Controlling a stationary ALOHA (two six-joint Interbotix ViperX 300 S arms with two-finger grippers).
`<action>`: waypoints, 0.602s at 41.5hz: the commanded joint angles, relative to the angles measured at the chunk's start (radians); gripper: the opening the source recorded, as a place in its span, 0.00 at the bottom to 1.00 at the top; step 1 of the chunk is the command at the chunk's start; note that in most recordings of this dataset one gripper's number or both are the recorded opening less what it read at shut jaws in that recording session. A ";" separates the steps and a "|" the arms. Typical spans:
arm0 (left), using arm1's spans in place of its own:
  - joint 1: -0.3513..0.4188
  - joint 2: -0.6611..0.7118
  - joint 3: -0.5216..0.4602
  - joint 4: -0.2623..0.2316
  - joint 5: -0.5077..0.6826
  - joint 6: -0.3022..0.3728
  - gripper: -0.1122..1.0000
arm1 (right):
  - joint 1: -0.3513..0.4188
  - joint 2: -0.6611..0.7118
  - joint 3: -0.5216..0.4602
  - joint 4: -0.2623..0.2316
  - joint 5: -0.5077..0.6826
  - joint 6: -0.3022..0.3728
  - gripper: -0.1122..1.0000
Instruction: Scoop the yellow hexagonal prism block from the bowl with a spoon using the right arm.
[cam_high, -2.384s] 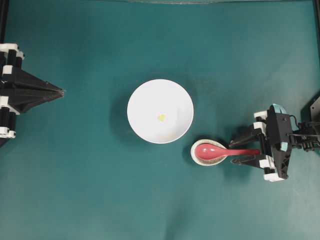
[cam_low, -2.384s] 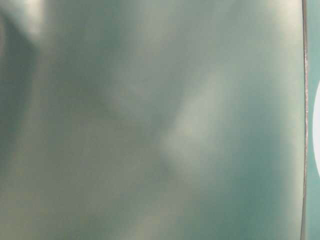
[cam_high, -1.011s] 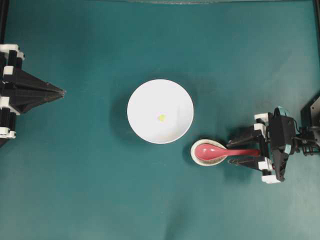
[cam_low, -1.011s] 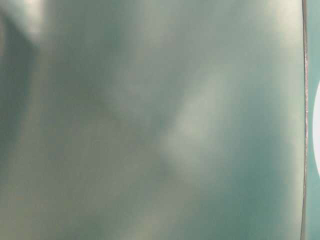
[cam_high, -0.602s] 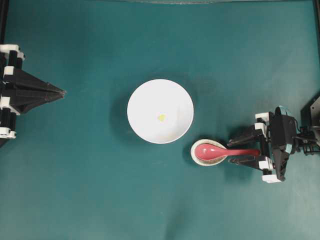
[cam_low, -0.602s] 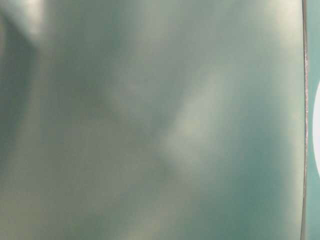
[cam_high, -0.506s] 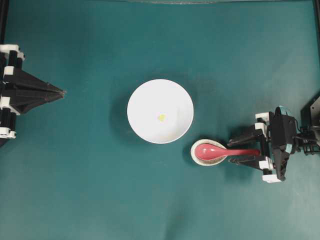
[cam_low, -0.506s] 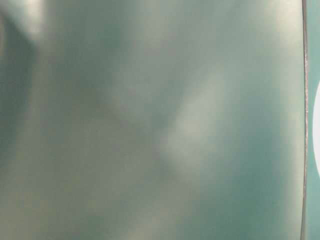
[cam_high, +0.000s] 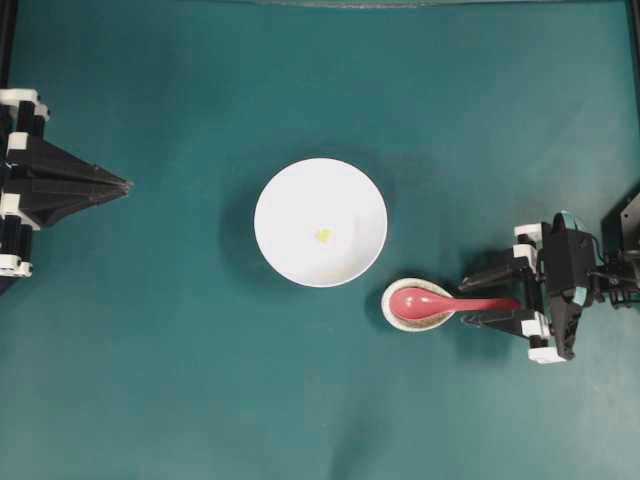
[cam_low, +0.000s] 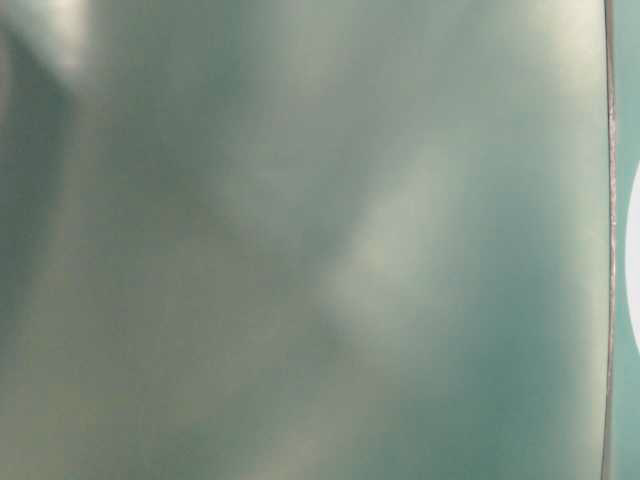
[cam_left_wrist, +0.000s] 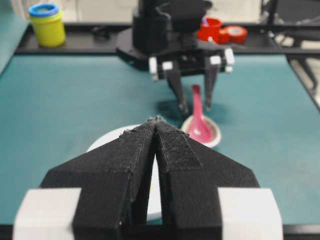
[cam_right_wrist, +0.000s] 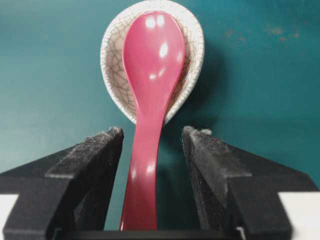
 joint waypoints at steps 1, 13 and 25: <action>0.002 0.009 -0.018 0.002 -0.006 0.000 0.11 | 0.005 0.003 -0.005 0.003 -0.012 -0.002 0.60; 0.002 0.009 -0.018 0.002 -0.006 -0.002 0.11 | 0.006 0.021 -0.008 0.003 -0.043 -0.002 0.60; 0.002 0.009 -0.018 0.002 -0.006 0.000 0.11 | 0.005 0.020 -0.009 0.002 -0.046 -0.003 0.60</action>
